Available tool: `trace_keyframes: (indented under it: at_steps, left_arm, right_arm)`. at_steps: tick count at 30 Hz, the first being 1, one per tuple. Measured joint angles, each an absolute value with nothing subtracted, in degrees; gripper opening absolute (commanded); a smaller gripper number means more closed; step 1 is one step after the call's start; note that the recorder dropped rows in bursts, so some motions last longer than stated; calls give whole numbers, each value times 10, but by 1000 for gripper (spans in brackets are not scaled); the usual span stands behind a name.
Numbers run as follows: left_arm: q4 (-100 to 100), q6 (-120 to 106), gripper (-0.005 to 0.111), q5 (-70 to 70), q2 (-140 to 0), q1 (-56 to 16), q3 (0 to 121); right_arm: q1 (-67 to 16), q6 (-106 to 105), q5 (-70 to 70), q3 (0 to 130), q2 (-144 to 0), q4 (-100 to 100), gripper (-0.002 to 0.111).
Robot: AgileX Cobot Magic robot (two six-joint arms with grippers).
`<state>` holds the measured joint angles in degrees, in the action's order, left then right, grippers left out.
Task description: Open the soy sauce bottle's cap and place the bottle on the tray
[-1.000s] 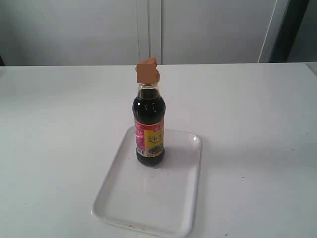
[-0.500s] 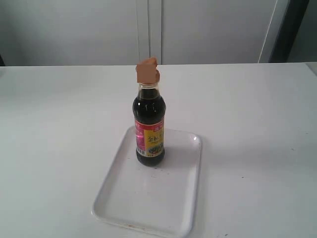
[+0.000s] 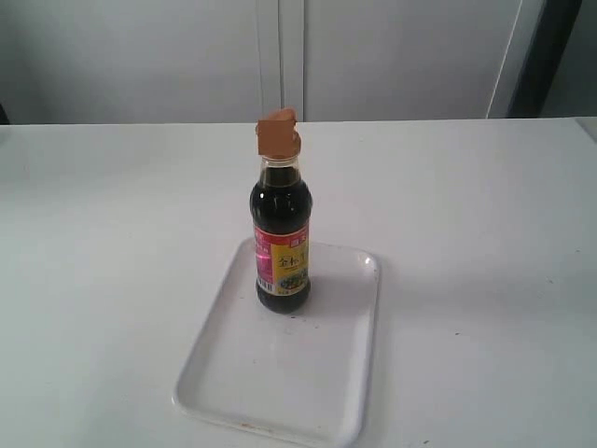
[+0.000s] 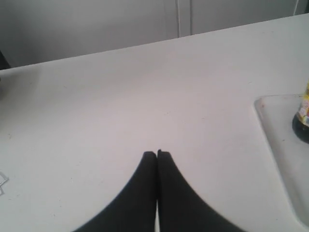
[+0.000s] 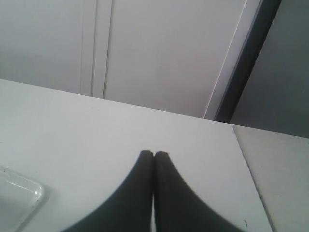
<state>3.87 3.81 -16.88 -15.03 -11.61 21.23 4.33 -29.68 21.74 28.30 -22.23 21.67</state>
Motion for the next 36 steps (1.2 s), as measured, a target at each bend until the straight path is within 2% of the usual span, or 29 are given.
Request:
trace_keyframes:
  at_steps: [7, 18, 36]
  left_arm:
    - [25, 36, 0, -139, -134, -78, 167]
    - [6, 27, 0, -158, -7, -14, 98]
    - [-4, 25, 0, -156, -2, -14, 2]
  right_arm:
    - [43, -297, 217, 283, -222, 217, 0]
    - [43, -296, 217, 283, -222, 218, 0]
    - [43, -296, 217, 283, -222, 218, 0]
